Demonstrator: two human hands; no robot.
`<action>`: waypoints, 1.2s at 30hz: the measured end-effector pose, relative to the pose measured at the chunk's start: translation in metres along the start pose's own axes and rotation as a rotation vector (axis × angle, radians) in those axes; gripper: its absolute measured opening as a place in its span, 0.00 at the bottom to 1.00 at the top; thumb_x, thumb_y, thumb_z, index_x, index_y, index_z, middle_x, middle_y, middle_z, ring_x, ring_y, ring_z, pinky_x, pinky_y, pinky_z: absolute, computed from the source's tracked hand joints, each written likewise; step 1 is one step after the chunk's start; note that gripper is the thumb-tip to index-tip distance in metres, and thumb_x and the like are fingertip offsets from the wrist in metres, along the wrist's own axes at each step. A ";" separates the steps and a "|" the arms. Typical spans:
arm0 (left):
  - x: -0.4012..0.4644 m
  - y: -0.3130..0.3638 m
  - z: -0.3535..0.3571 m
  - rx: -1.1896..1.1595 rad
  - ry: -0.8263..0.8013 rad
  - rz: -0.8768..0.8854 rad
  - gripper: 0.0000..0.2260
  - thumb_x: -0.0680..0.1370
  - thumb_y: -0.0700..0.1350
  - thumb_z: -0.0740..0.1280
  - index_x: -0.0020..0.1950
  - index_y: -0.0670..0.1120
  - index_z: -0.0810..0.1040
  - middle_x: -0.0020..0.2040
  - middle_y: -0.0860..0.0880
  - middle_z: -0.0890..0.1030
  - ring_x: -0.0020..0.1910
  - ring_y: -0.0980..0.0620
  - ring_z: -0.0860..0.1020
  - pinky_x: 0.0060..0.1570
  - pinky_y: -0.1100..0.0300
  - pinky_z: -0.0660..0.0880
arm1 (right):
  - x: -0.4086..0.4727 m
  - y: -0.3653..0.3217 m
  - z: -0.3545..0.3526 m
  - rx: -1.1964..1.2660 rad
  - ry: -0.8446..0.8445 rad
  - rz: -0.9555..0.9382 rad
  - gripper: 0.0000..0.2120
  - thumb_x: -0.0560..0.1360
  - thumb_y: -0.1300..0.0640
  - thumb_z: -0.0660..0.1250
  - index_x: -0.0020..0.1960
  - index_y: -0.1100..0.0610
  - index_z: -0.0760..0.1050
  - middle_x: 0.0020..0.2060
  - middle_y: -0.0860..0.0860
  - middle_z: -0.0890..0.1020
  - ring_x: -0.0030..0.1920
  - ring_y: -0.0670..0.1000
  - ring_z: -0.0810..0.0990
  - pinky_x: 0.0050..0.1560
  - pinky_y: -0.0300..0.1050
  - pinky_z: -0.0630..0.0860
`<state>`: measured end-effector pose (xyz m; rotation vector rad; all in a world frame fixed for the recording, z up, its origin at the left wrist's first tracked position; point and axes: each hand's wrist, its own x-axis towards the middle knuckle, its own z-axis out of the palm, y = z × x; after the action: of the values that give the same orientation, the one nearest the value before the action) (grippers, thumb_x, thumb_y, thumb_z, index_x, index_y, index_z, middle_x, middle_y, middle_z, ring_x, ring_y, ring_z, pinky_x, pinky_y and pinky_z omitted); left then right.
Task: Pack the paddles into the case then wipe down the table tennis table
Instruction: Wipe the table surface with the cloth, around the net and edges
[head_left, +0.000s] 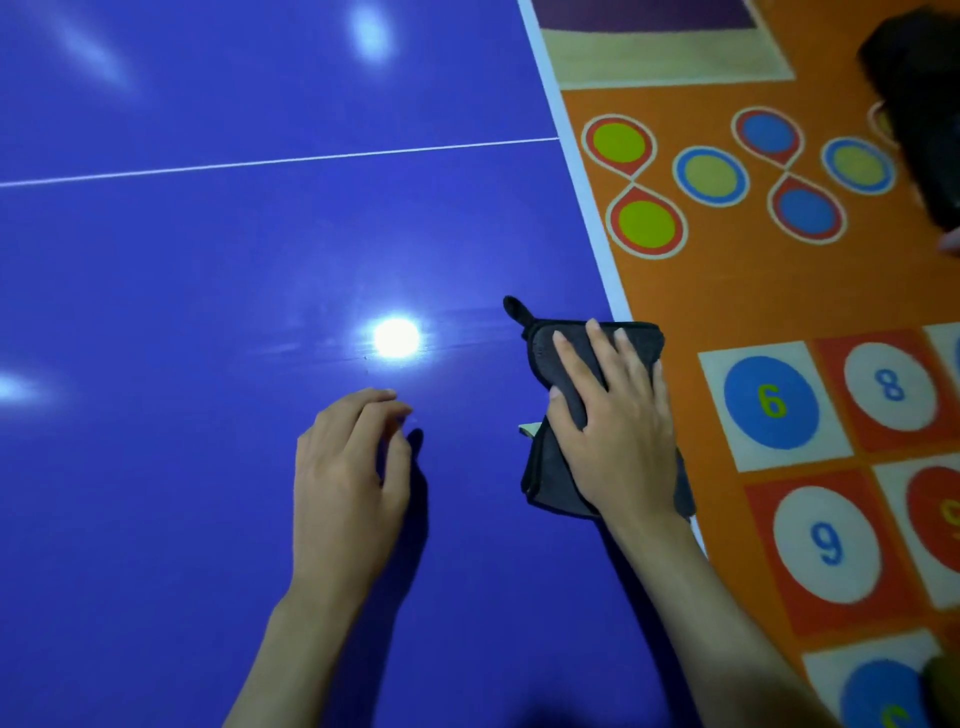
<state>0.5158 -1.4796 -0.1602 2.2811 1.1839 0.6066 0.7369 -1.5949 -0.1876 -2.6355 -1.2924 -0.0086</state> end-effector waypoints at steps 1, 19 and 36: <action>0.004 0.003 0.003 -0.009 -0.001 -0.003 0.10 0.81 0.43 0.61 0.57 0.46 0.81 0.62 0.52 0.80 0.61 0.49 0.76 0.60 0.57 0.66 | 0.004 0.003 0.000 -0.002 -0.004 -0.011 0.27 0.85 0.42 0.54 0.83 0.43 0.59 0.84 0.48 0.59 0.84 0.52 0.53 0.82 0.62 0.53; 0.039 -0.071 -0.065 -0.006 0.076 -0.122 0.09 0.81 0.44 0.62 0.56 0.49 0.80 0.61 0.55 0.79 0.62 0.52 0.75 0.61 0.56 0.68 | 0.124 -0.067 0.022 -0.034 0.023 -0.009 0.28 0.86 0.40 0.50 0.84 0.46 0.58 0.84 0.48 0.59 0.84 0.57 0.54 0.81 0.68 0.53; 0.013 -0.279 -0.229 0.204 0.173 -0.180 0.10 0.79 0.41 0.63 0.57 0.47 0.81 0.61 0.51 0.80 0.61 0.47 0.77 0.59 0.54 0.67 | 0.069 -0.400 0.085 -0.027 0.035 -0.254 0.30 0.83 0.43 0.50 0.83 0.49 0.62 0.83 0.51 0.63 0.83 0.58 0.59 0.79 0.68 0.58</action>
<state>0.2163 -1.2791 -0.1497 2.2889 1.5798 0.6506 0.4588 -1.2870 -0.1912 -2.4618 -1.6147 -0.1107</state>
